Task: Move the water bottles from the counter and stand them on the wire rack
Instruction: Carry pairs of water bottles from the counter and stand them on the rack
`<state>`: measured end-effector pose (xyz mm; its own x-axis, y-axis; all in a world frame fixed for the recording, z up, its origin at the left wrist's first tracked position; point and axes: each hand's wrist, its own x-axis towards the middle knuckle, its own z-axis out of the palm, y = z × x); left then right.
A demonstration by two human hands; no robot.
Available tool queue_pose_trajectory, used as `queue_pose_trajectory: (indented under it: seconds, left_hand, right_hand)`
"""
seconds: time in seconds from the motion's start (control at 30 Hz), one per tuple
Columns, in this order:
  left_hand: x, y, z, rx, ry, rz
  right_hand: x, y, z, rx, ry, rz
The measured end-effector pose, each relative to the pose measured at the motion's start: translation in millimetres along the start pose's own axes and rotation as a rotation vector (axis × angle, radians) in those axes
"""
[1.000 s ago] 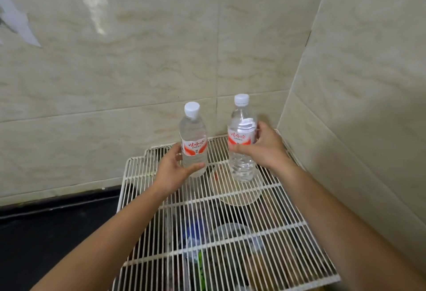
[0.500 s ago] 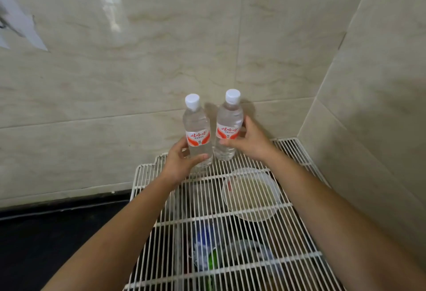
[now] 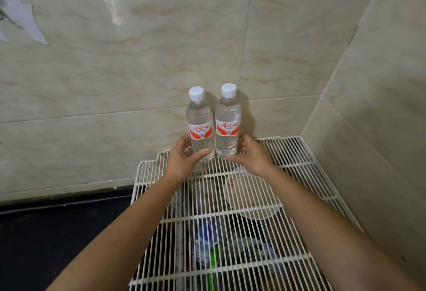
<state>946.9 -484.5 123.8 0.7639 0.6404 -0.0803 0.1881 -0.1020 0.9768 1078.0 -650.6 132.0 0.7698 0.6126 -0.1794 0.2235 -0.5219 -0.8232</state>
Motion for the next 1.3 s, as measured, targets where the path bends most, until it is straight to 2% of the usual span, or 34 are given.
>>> queue_pose_trajectory:
  seconds: [0.23, 0.47, 0.63, 0.73, 0.8, 0.87, 1.03, 1.17, 1.3]
  left_hand:
    - [3, -16, -4, -0.049, -0.06, -0.033]
    - [-3, -13, 4, 0.067, -0.019, 0.001]
    - [-12, -3, -2, 0.349, -0.031, 0.021]
    - [-37, -1, -11, 0.741, 0.065, 0.111]
    - [-59, -6, -22, 0.966, 0.13, 0.173]
    - [-84, -13, -34, 1.091, 0.167, 0.177]
    - [-169, -34, -59, 1.129, 0.345, 0.101]
    - [-235, -50, -84, 1.1, 0.431, -0.084]
    - [-299, -65, -111, 1.088, 0.452, -0.2]
  right_hand:
    - [8, -10, -12, -0.163, -0.166, -0.011]
    - [-2, -11, 6, -0.224, -0.058, -0.03]
    - [-13, -13, 18, -0.294, 0.053, -0.05]
    - [-27, -3, 15, -0.549, 0.136, -0.082]
    - [-42, 10, 13, -0.724, 0.178, -0.127]
    - [-55, 19, 12, -0.78, 0.191, -0.169]
    - [-82, 25, 47, -0.722, 0.309, -0.449]
    - [-109, 9, 101, -0.668, 0.16, -0.682]
    - [-148, -15, 151, -0.677, 0.025, -0.77]
